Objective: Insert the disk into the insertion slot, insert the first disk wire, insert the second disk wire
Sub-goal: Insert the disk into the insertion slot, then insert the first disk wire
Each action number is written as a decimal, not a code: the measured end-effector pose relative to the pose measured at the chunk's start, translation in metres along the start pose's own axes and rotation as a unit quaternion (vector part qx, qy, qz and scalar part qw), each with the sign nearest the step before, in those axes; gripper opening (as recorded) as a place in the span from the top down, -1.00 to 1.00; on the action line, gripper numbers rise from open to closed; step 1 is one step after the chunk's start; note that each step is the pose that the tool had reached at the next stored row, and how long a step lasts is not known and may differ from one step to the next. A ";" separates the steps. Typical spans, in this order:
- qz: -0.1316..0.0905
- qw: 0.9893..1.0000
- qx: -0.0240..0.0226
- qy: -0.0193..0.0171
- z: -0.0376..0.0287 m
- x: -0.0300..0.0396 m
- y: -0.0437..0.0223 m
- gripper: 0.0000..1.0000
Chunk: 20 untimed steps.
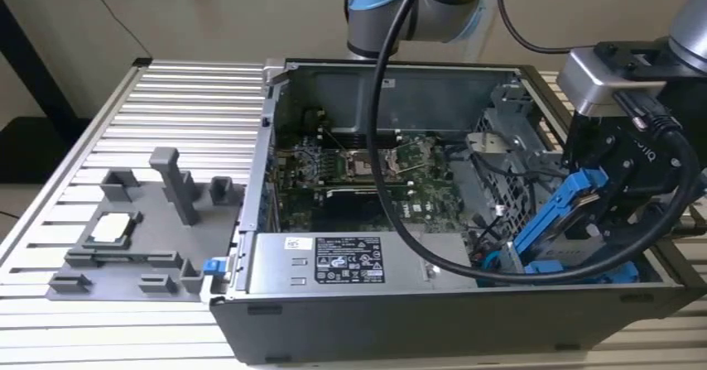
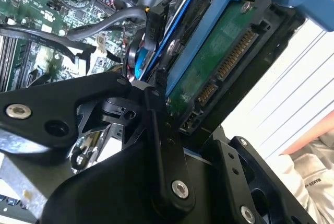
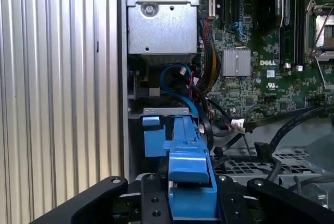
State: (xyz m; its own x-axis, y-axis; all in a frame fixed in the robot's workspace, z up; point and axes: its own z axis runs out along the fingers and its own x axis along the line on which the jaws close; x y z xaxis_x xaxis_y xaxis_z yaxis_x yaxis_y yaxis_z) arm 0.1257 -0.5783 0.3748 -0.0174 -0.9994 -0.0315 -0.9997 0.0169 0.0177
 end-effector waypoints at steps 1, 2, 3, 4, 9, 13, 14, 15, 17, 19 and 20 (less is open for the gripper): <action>0.000 1.000 0.000 0.000 0.0001 0.0000 0.0000 0.34; 0.000 1.000 0.000 0.000 0.0001 0.0000 0.0000 0.34; 0.000 1.000 0.000 0.000 0.0001 0.0000 0.0000 0.32; 0.000 1.000 0.000 0.000 0.0001 0.0000 0.0000 0.19; 0.000 1.000 0.000 0.000 -0.0088 -0.0003 0.0002 0.06; 0.000 1.000 0.000 0.000 -0.0247 -0.0010 0.0005 0.06; 0.000 1.000 0.001 0.000 -0.0248 -0.0011 0.0005 0.06; -0.001 1.000 0.007 -0.002 -0.0248 -0.0010 0.0010 0.06; -0.002 1.000 0.021 -0.006 -0.0247 -0.0010 0.0014 0.06; -0.004 0.999 0.036 -0.009 -0.0248 -0.0011 0.0018 0.06; -0.006 0.999 0.052 -0.012 -0.0247 -0.0012 0.0022 0.06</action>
State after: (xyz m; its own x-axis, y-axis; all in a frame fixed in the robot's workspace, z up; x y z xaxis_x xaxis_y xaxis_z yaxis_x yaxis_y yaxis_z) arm 0.1240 -0.5778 0.3995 -0.0052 -0.9985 -0.0550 -0.9962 0.0099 -0.0864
